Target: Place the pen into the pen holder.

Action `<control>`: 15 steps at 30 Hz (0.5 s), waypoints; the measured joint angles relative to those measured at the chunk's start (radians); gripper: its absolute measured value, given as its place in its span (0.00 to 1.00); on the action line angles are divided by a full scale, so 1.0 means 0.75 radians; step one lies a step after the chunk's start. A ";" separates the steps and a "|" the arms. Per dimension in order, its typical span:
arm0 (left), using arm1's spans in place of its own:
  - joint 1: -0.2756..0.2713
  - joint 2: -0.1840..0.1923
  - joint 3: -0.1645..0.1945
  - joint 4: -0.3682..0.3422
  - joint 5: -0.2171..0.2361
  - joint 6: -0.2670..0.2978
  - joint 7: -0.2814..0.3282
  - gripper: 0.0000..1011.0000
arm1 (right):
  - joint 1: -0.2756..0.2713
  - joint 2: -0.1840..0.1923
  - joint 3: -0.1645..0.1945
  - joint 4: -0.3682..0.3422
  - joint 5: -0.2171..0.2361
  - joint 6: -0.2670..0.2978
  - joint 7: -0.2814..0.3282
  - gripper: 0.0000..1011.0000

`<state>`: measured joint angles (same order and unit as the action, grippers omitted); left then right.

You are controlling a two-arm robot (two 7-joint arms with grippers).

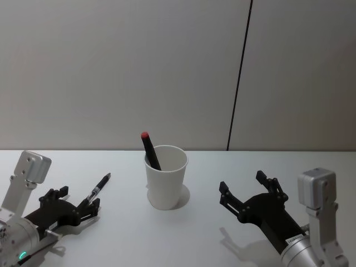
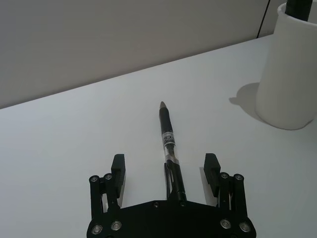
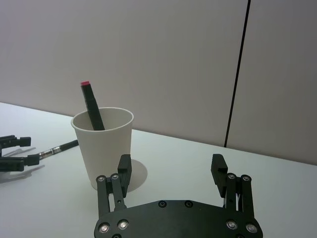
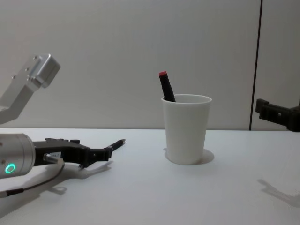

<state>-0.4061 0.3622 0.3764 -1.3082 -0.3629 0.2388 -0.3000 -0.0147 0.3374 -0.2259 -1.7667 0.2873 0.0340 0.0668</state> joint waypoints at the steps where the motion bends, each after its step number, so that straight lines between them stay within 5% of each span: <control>1: 0.000 -0.001 -0.001 0.004 0.000 -0.001 -0.001 0.99 | 0.000 0.000 0.000 0.000 0.000 0.000 0.000 0.99; 15: 0.002 -0.019 -0.016 0.041 0.002 -0.004 -0.014 0.99 | 0.000 0.000 0.000 0.000 0.000 0.000 0.000 0.99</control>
<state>-0.4044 0.3483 0.3644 -1.2778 -0.3614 0.2358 -0.3105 -0.0146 0.3374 -0.2258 -1.7667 0.2873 0.0341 0.0668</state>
